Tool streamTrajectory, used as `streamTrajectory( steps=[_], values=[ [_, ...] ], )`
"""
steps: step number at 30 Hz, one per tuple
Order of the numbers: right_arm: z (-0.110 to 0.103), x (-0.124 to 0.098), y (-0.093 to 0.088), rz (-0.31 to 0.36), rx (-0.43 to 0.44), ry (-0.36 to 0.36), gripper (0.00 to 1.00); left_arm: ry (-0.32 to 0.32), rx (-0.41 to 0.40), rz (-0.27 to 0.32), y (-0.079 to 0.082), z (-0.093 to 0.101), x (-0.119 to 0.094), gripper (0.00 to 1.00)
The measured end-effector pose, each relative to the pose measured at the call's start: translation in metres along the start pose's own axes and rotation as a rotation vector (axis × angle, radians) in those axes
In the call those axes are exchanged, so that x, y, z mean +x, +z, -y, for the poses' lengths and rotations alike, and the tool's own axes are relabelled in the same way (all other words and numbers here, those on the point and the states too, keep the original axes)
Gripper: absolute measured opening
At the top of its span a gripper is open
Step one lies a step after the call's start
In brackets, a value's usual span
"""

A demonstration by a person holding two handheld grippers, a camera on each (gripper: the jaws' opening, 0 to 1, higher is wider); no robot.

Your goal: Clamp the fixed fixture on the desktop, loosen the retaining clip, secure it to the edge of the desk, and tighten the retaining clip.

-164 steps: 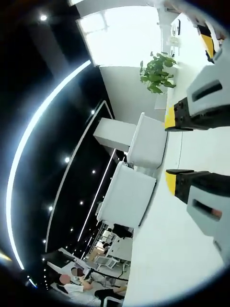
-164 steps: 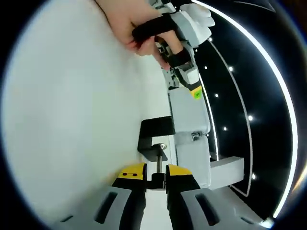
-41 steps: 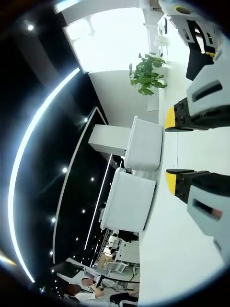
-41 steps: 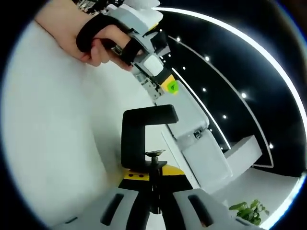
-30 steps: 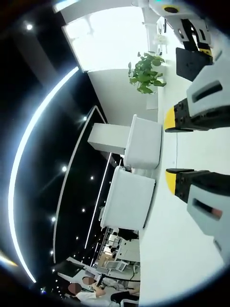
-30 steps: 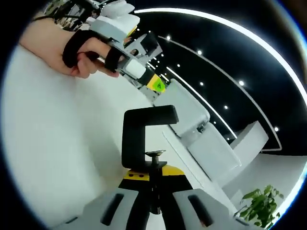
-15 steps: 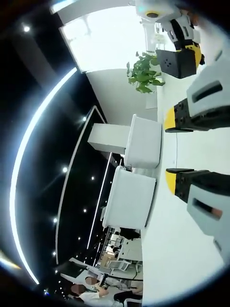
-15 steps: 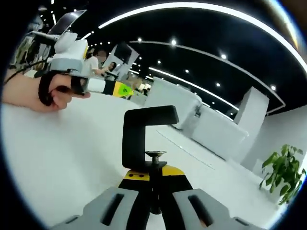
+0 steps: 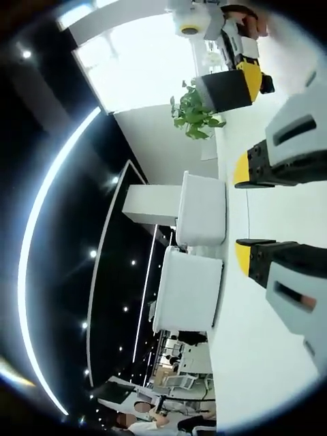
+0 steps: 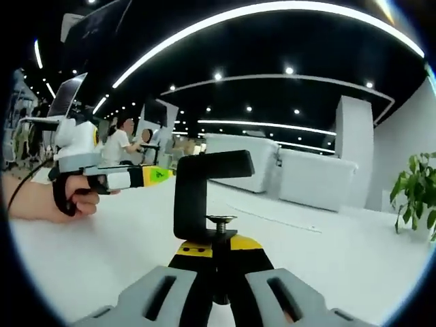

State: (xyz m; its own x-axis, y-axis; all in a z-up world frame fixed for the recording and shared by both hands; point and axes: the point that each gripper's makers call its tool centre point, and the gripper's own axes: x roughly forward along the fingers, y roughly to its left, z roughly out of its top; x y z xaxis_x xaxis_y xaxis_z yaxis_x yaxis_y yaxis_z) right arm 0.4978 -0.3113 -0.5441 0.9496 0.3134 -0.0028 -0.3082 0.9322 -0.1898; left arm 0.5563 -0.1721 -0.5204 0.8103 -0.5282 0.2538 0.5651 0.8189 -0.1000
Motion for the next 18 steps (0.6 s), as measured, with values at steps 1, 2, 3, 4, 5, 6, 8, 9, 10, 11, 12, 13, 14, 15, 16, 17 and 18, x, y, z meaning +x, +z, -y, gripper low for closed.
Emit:
streamTrajectory(
  steps=[1, 2, 3, 4, 5, 6, 8, 9, 10, 11, 12, 13, 14, 15, 16, 17, 18],
  values=[
    [-0.001, -0.001, 0.003, 0.008, 0.008, 0.005, 0.03, 0.0, -0.02, -0.009, -0.001, -0.001, -0.002, 0.31],
    [-0.003, -0.002, 0.005, 0.019, 0.016, 0.009, 0.03, 0.003, -0.038, -0.016, -0.002, -0.001, -0.005, 0.31],
    [-0.004, -0.003, 0.008, 0.032, 0.017, 0.013, 0.03, 0.008, -0.041, -0.015, -0.002, -0.001, -0.007, 0.31],
    [-0.005, -0.003, 0.01, 0.046, 0.016, 0.017, 0.03, 0.01, -0.044, -0.016, -0.001, 0.0, -0.011, 0.31],
    [-0.007, -0.002, 0.012, 0.053, 0.013, 0.021, 0.03, 0.008, -0.046, -0.022, -0.002, 0.002, -0.014, 0.31],
    [-0.008, -0.002, 0.013, 0.056, 0.012, 0.024, 0.03, -0.004, -0.047, -0.028, -0.002, 0.005, -0.018, 0.31],
    [-0.011, -0.001, 0.013, 0.055, 0.014, 0.033, 0.03, -0.026, -0.041, -0.038, -0.002, 0.015, -0.026, 0.31],
    [-0.013, -0.002, 0.013, 0.057, 0.016, 0.037, 0.03, -0.035, -0.033, -0.043, -0.003, 0.018, -0.029, 0.31],
    [-0.015, -0.003, 0.013, 0.058, 0.017, 0.04, 0.03, -0.041, -0.025, -0.048, -0.003, 0.021, -0.033, 0.31],
    [-0.016, -0.005, 0.014, 0.057, 0.008, 0.039, 0.03, -0.046, -0.018, -0.053, -0.003, 0.025, -0.037, 0.31],
    [-0.016, -0.006, 0.015, 0.059, 0.006, 0.039, 0.03, -0.048, -0.014, -0.055, -0.003, 0.026, -0.04, 0.31],
    [-0.015, -0.008, 0.016, 0.065, 0.008, 0.039, 0.03, -0.054, -0.009, -0.061, -0.003, 0.03, -0.045, 0.31],
    [-0.015, -0.01, 0.019, 0.079, 0.059, 0.038, 0.03, -0.059, -0.004, -0.067, -0.003, 0.033, -0.049, 0.31],
    [-0.015, -0.013, 0.022, 0.092, 0.107, 0.048, 0.03, -0.067, 0.002, -0.07, -0.004, 0.037, -0.053, 0.31],
    [-0.014, -0.017, 0.025, 0.108, 0.127, 0.047, 0.03, -0.076, 0.008, -0.073, -0.004, 0.04, -0.057, 0.31],
    [-0.011, -0.02, 0.027, 0.112, 0.125, 0.039, 0.03, -0.083, 0.016, -0.076, -0.003, 0.043, -0.059, 0.31],
    [-0.01, -0.024, 0.029, 0.119, 0.131, 0.032, 0.03, -0.089, 0.022, -0.078, -0.003, 0.045, -0.061, 0.31]
  ],
)
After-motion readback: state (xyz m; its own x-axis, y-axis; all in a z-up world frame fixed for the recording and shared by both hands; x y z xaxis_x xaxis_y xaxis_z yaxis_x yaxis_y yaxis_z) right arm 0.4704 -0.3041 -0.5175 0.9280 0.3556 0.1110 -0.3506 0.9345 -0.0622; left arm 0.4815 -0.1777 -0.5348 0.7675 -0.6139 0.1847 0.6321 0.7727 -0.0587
